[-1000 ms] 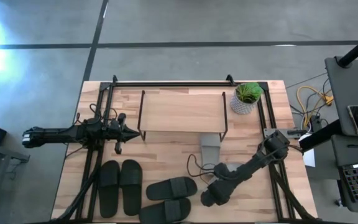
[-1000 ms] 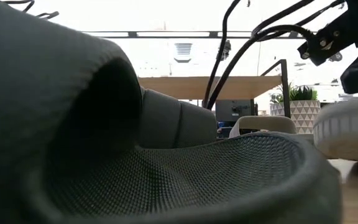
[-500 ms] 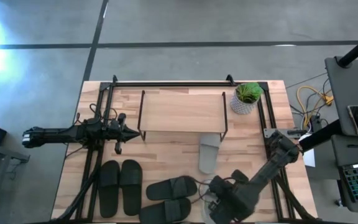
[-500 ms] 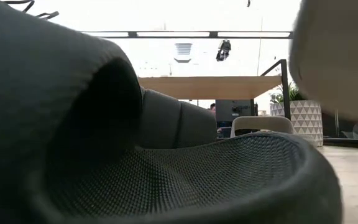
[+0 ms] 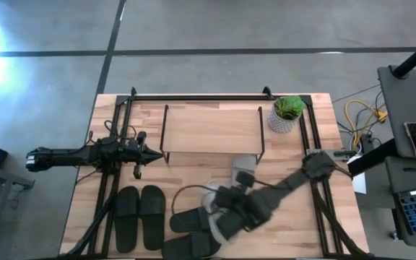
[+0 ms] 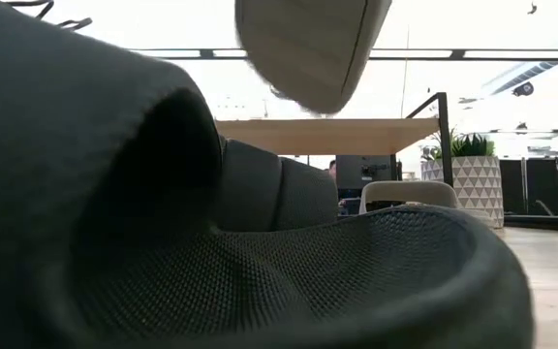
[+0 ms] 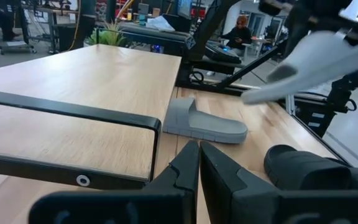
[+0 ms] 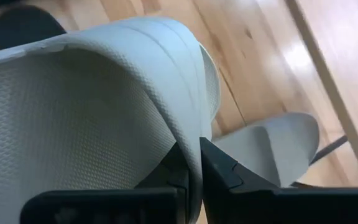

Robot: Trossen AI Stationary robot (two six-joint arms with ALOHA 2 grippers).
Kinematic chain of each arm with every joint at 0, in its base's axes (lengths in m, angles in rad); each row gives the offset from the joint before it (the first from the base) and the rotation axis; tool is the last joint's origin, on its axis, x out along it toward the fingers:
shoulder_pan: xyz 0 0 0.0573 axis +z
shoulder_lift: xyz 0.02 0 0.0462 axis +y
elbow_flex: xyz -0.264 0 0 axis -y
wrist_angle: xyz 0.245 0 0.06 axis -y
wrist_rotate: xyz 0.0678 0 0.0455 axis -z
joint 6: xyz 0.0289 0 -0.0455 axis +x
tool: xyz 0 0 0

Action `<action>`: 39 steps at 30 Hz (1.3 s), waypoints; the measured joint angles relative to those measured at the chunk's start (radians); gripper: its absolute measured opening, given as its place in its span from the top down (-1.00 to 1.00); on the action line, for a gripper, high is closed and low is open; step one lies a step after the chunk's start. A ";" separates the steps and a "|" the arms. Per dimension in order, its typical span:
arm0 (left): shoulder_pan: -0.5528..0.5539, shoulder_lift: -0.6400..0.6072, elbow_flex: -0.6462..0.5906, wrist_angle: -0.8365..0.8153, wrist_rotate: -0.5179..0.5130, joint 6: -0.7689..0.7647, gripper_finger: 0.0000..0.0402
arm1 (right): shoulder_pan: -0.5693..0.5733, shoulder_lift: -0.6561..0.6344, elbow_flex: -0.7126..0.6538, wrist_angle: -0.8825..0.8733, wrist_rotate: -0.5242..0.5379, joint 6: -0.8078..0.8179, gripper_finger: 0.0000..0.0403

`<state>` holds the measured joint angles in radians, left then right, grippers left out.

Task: Pick and place slides into the shelf
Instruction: Put the grey slide under the shelf

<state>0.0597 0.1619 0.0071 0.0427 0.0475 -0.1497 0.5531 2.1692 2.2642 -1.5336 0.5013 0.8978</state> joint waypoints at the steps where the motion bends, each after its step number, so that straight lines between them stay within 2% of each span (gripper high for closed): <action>1: 0.000 -0.001 0.000 0.001 0.000 0.000 1.00 | -0.016 0.011 -0.002 -0.002 -0.007 -0.014 0.94; 9: 0.000 0.000 0.000 0.002 0.000 0.000 1.00 | -0.121 0.120 -0.031 0.016 0.051 -0.009 0.94; 15: 0.000 0.001 0.000 0.001 0.000 0.000 1.00 | -0.141 0.222 -0.033 0.000 0.057 -0.014 0.94; 21: 0.000 0.001 0.000 0.001 0.000 0.000 1.00 | -0.137 0.258 -0.036 -0.035 -0.013 0.004 0.94; 27: 0.000 0.001 0.000 0.001 0.000 0.000 1.00 | -0.114 0.201 -0.030 -0.037 -0.053 0.100 0.94; 39: 0.000 0.001 0.000 0.000 0.000 0.000 1.00 | -0.098 0.175 -0.117 -0.032 -0.205 0.094 0.94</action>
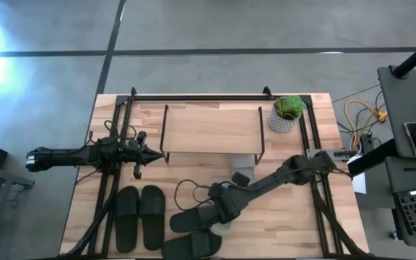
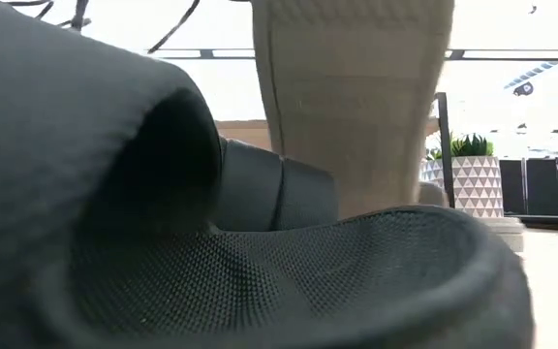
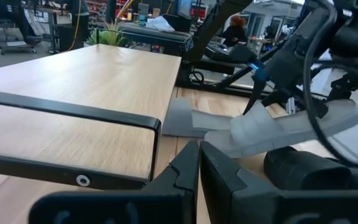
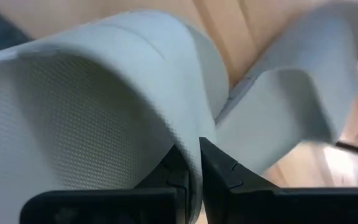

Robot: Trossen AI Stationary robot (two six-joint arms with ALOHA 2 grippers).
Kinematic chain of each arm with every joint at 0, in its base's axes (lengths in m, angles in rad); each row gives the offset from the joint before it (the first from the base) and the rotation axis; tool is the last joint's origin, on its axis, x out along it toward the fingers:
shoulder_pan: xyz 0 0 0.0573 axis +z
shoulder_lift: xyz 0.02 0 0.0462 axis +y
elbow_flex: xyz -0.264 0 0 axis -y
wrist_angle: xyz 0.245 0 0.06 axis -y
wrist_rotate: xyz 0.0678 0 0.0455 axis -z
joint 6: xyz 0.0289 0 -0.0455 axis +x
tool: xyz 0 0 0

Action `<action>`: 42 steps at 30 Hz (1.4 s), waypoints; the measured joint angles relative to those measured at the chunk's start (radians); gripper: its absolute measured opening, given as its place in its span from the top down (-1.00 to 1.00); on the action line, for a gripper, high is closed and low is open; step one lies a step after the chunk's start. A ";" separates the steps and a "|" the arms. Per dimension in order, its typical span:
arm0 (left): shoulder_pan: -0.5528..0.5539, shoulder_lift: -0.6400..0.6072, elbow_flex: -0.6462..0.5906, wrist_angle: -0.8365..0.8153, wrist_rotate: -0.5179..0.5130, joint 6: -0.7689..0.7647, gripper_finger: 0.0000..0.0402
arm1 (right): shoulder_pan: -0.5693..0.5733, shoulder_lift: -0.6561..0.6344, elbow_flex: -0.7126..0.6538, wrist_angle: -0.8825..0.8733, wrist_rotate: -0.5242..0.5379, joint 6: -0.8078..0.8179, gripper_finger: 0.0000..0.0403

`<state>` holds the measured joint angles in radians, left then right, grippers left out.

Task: Pick and place slides into the shelf
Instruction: Put the grey slide under the shelf

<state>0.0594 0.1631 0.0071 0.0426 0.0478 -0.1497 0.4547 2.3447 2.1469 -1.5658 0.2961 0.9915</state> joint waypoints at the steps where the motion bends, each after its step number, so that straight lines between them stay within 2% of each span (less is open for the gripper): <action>1: 0.000 0.000 0.000 0.001 0.000 0.000 1.00 | 0.005 0.000 -0.005 -0.006 -0.013 0.002 0.94; 5: 0.000 0.000 0.000 0.001 0.000 0.000 1.00 | 0.020 -0.001 0.000 -0.012 -0.009 0.027 0.94; 10: 0.000 0.000 0.000 0.001 0.000 0.000 1.00 | 0.018 -0.002 0.053 0.014 0.054 -0.021 0.94; 17: 0.000 0.000 0.000 0.001 0.000 0.000 1.00 | -0.050 -0.002 0.064 0.040 0.073 -0.166 0.94; 26: 0.000 0.000 0.000 0.001 0.000 0.000 1.00 | -0.152 -0.002 0.059 0.049 0.160 -0.237 0.94; 36: 0.000 0.000 0.000 0.001 0.000 0.000 1.00 | -0.205 -0.003 0.006 0.054 0.151 -0.270 0.94; 42: 0.000 0.000 0.000 0.001 0.000 0.000 1.00 | -0.202 -0.003 -0.072 0.051 0.150 -0.205 0.94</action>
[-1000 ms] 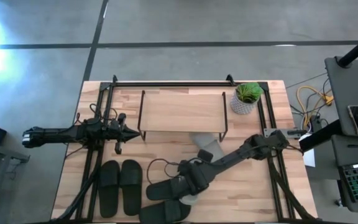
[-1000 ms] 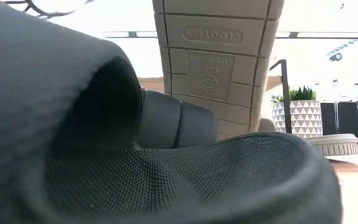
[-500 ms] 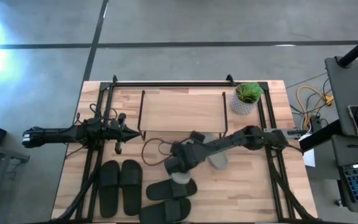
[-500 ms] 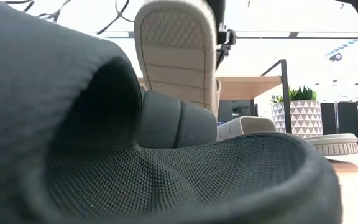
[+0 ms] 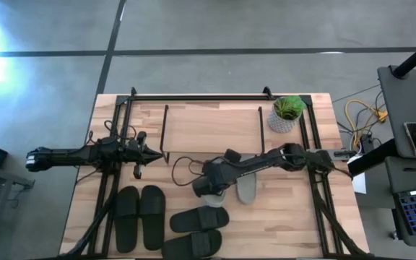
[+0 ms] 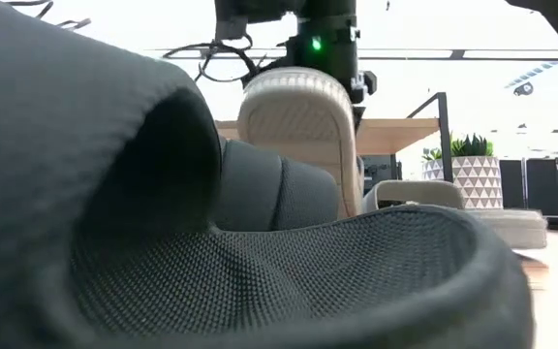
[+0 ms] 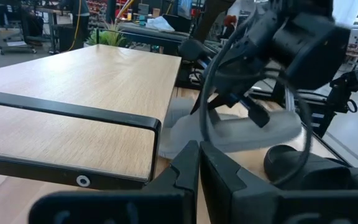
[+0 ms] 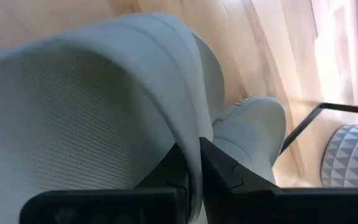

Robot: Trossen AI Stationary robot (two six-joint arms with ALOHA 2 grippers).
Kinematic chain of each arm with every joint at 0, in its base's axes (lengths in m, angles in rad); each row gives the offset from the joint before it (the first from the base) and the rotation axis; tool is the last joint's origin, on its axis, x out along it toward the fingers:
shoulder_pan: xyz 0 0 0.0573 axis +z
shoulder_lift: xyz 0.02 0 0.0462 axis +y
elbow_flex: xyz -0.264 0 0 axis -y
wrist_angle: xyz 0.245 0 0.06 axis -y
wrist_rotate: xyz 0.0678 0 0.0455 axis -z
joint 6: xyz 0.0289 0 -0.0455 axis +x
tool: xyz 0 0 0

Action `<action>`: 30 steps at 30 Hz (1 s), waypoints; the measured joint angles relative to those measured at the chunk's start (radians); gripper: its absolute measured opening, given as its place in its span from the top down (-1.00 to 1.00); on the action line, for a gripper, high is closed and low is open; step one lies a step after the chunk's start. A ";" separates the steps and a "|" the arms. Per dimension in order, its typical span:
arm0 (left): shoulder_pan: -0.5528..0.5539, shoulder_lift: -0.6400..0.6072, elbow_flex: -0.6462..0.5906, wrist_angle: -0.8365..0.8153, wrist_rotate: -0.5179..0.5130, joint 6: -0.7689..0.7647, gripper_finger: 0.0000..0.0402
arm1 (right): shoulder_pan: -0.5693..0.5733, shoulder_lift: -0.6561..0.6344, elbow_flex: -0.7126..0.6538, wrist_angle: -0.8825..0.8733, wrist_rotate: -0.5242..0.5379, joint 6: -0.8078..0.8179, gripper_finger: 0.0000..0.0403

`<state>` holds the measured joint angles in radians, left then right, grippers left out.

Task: Pick and place slides into the shelf
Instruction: Put the grey slide under the shelf

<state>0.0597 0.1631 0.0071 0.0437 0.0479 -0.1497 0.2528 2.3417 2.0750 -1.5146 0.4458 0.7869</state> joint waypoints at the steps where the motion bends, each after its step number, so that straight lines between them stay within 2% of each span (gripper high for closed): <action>1: 0.000 0.000 0.000 0.000 0.000 0.000 1.00 | 0.003 0.000 -0.008 0.006 0.001 0.012 0.94; 12: 0.000 0.000 0.000 0.000 0.000 0.000 1.00 | 0.029 -0.001 0.042 0.027 0.041 -0.003 0.94; 16: 0.000 0.000 0.000 0.000 0.000 0.000 1.00 | 0.031 -0.002 0.065 0.028 0.104 -0.054 0.94; 21: 0.000 0.000 0.000 0.000 0.000 0.000 1.00 | 0.028 -0.002 0.045 0.026 0.122 -0.115 0.94; 26: 0.000 0.000 0.000 0.000 0.000 0.000 1.00 | 0.030 -0.002 0.020 -0.002 0.167 -0.088 0.93; 30: 0.000 0.000 0.000 0.000 0.000 0.000 1.00 | 0.029 -0.002 -0.003 -0.004 0.164 -0.088 0.82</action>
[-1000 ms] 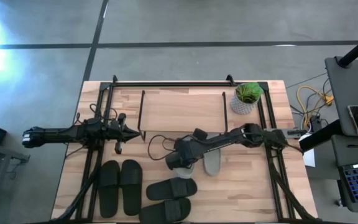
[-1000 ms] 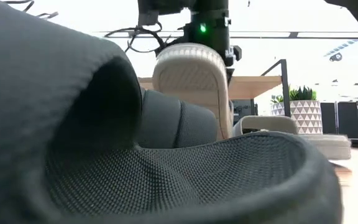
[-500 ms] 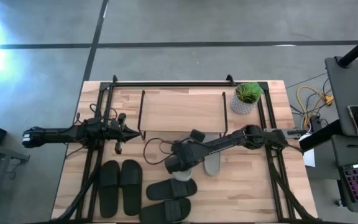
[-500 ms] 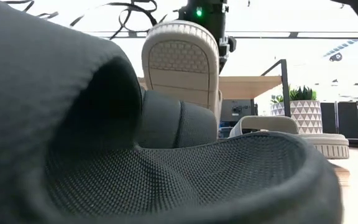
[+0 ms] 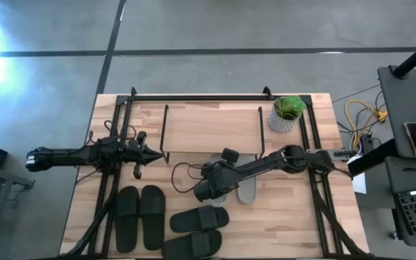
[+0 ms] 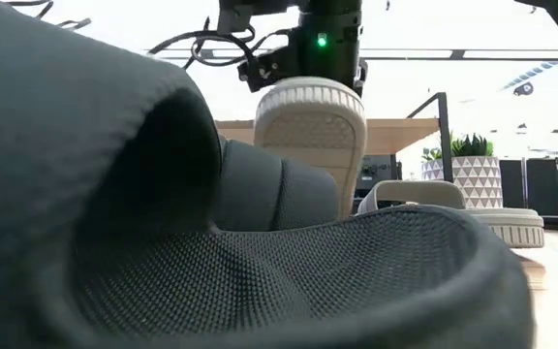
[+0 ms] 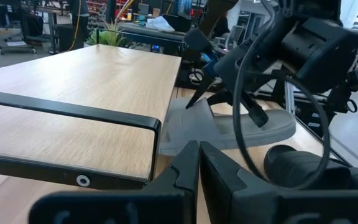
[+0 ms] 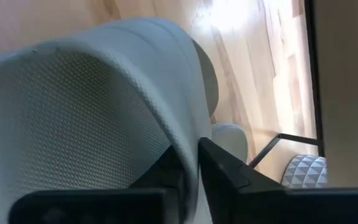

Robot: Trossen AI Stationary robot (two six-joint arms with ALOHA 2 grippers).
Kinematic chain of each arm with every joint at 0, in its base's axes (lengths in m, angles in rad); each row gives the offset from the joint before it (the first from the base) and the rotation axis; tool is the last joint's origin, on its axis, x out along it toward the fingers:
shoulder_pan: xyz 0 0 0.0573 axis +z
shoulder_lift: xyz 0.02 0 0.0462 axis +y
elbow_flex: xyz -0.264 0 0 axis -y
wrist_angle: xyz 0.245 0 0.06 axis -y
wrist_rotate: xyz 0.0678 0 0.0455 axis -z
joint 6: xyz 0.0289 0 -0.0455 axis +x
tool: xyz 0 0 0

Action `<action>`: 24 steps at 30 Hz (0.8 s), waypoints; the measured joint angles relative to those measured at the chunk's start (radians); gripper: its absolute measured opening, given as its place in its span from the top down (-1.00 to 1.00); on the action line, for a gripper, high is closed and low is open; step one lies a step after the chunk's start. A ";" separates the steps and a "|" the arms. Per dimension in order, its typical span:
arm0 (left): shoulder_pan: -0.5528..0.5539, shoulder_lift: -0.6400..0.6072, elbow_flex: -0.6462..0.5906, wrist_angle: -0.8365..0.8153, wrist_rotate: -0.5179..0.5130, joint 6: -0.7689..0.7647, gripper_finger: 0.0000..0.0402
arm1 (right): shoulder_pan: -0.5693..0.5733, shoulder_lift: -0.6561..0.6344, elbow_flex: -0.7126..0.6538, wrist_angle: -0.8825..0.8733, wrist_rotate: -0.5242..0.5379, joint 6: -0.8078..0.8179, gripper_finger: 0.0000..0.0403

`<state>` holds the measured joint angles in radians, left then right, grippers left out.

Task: Pick and place slides into the shelf
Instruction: Put the grey slide under the shelf, then put the black slide under the shelf

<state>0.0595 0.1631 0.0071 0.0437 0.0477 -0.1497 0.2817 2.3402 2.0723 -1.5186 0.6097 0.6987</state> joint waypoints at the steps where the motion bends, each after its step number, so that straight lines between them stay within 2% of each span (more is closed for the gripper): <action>1: 0.000 0.000 0.000 0.000 0.000 0.000 1.00 | -0.001 0.000 -0.004 0.000 -0.003 0.000 0.78; 10: 0.000 0.000 0.000 0.000 0.000 0.000 1.00 | 0.000 0.000 -0.036 -0.015 -0.006 0.053 0.38; 13: 0.000 0.000 0.000 0.000 0.000 0.000 1.00 | 0.000 0.000 -0.034 -0.021 -0.043 0.060 0.28; 17: 0.000 0.000 0.000 0.000 0.000 0.000 1.00 | 0.013 -0.001 -0.014 -0.027 -0.105 0.015 0.21; 24: 0.000 0.000 0.000 0.000 0.000 0.000 1.00 | 0.054 -0.008 0.000 -0.053 -0.134 -0.002 0.18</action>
<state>0.0595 0.1631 0.0071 0.0437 0.0475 -0.1497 0.3361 2.3317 2.0725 -1.5718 0.4753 0.6971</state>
